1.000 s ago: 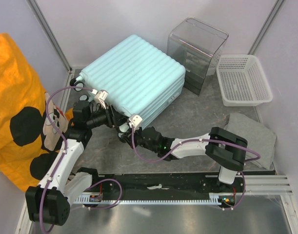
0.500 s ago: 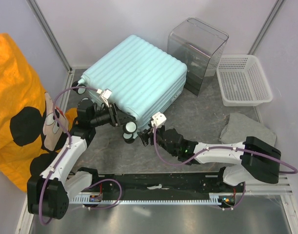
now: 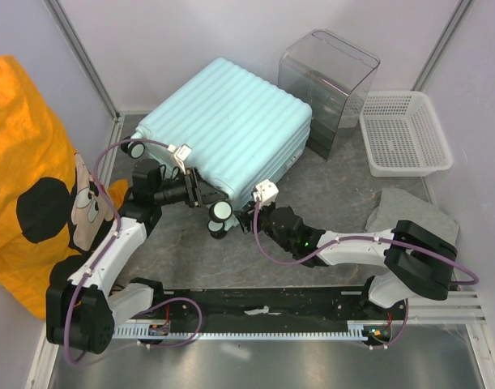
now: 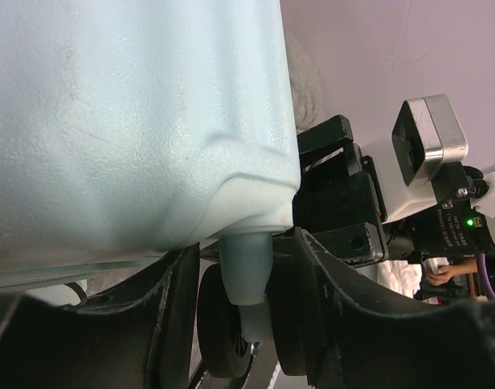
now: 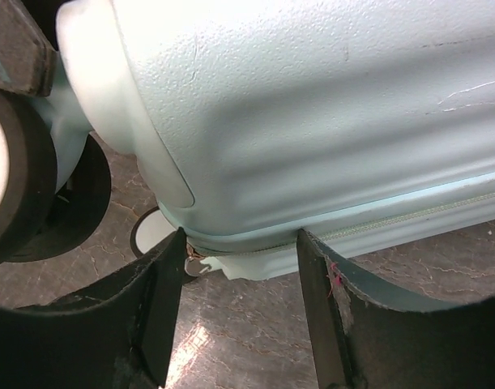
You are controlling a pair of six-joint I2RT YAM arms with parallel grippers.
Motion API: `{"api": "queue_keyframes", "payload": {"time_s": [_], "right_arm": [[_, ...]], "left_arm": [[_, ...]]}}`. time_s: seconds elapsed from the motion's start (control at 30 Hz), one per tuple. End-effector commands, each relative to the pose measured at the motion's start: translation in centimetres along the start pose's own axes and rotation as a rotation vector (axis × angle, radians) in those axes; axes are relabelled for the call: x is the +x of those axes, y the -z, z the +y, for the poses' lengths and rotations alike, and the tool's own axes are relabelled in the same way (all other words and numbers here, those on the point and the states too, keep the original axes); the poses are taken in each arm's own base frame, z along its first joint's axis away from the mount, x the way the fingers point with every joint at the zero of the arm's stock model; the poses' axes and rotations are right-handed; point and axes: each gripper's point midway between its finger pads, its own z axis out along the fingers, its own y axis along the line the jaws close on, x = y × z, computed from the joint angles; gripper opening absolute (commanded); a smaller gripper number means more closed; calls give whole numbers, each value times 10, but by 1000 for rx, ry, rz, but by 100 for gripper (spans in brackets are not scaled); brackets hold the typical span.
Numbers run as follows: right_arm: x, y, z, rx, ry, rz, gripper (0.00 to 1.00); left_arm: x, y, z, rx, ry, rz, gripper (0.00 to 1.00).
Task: Open, take out, and arrange the luggage
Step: Unzip the luggage at the center of the board.
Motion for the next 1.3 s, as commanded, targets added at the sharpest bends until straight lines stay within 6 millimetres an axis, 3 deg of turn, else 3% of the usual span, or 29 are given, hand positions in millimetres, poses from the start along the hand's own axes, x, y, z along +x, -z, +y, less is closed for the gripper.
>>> {"api": "queue_keyframes", "payload": {"time_s": [0.0, 0.17, 0.5, 0.63, 0.87, 1.27], "right_arm": [[-3, 0, 17, -88, -51, -16, 62], [0, 8, 32, -123, -57, -16, 59], [3, 21, 22, -20, -104, -3, 55], [19, 10, 18, 18, -67, 34, 54], [17, -5, 28, -10, -61, 30, 52], [11, -26, 17, 66, -80, 0, 49]], "left_arm": [[-6, -7, -22, 115, -156, 34, 2], [-3, -7, -17, 101, -155, 38, 2], [-1, -9, -10, 76, -144, 49, 1], [-1, -9, -9, 75, -142, 51, 1], [0, -8, -9, 75, -143, 50, 1], [1, -8, -9, 75, -139, 51, 2]]}}
